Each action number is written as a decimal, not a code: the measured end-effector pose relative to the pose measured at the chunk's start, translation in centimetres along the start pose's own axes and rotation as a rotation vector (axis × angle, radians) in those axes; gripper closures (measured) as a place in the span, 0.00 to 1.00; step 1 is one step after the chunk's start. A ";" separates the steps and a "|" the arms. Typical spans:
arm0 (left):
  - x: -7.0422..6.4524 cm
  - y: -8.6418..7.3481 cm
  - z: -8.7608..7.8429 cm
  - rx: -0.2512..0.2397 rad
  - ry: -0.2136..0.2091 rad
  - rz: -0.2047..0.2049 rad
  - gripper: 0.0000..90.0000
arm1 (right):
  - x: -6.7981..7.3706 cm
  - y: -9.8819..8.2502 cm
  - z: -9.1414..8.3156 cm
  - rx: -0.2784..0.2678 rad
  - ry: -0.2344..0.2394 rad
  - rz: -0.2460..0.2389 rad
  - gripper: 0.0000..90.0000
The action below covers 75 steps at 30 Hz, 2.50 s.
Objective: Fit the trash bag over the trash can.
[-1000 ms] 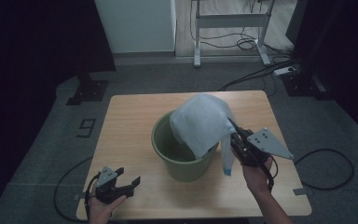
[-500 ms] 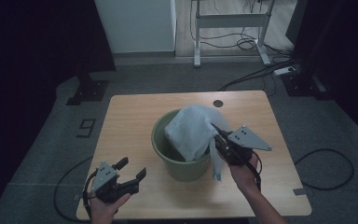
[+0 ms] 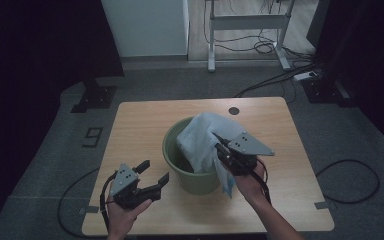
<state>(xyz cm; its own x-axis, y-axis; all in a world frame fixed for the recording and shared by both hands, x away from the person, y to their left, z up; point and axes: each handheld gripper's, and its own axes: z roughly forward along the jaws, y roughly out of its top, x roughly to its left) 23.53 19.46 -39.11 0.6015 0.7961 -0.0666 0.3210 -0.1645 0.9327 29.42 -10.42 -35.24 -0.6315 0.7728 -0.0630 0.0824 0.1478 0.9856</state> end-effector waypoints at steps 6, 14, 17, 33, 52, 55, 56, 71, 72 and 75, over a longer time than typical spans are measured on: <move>-0.8 0.5 0.5 -0.010 -0.018 0.023 0.25 | 0.8 0.5 0.9 0.017 0.023 -0.004 0.96; -1.9 1.1 1.9 -0.005 -0.030 0.041 0.25 | 0.8 0.5 1.1 0.017 0.023 0.022 0.96; -2.3 1.4 2.5 -0.007 -0.027 0.045 0.24 | 0.6 0.6 0.9 0.011 0.020 0.026 0.96; -3.7 2.1 3.8 -0.009 -0.050 0.050 0.24 | 1.1 1.0 1.3 0.018 0.017 0.012 0.96; -5.0 3.4 6.8 -0.022 -0.049 0.045 0.81 | 1.8 0.8 1.3 0.026 0.050 0.015 0.88; -5.1 3.5 7.1 -0.013 -0.056 0.045 0.91 | 1.7 0.4 1.1 0.025 0.068 0.023 0.75; -5.1 3.5 7.1 -0.012 -0.056 0.042 0.93 | 1.8 0.2 0.9 0.023 0.071 0.023 0.70; -4.2 3.5 7.1 -0.018 -0.036 -0.006 1.00 | 3.5 -7.2 -6.7 -0.014 -0.043 0.077 0.29; -4.2 3.6 7.1 -0.019 -0.035 -0.006 1.00 | 3.5 -7.2 -6.7 -0.014 -0.043 0.077 0.29; -4.3 3.7 7.1 -0.021 -0.033 -0.007 1.00 | 4.0 -9.1 -7.2 -0.016 -0.082 0.100 0.26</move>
<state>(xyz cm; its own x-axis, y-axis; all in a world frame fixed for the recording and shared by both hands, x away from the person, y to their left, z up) 27.33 11.28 -37.88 0.6230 0.7776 -0.0846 0.3101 -0.1463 0.9394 20.59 -13.16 -43.33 -0.5556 0.8311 0.0233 0.1289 0.0584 0.9899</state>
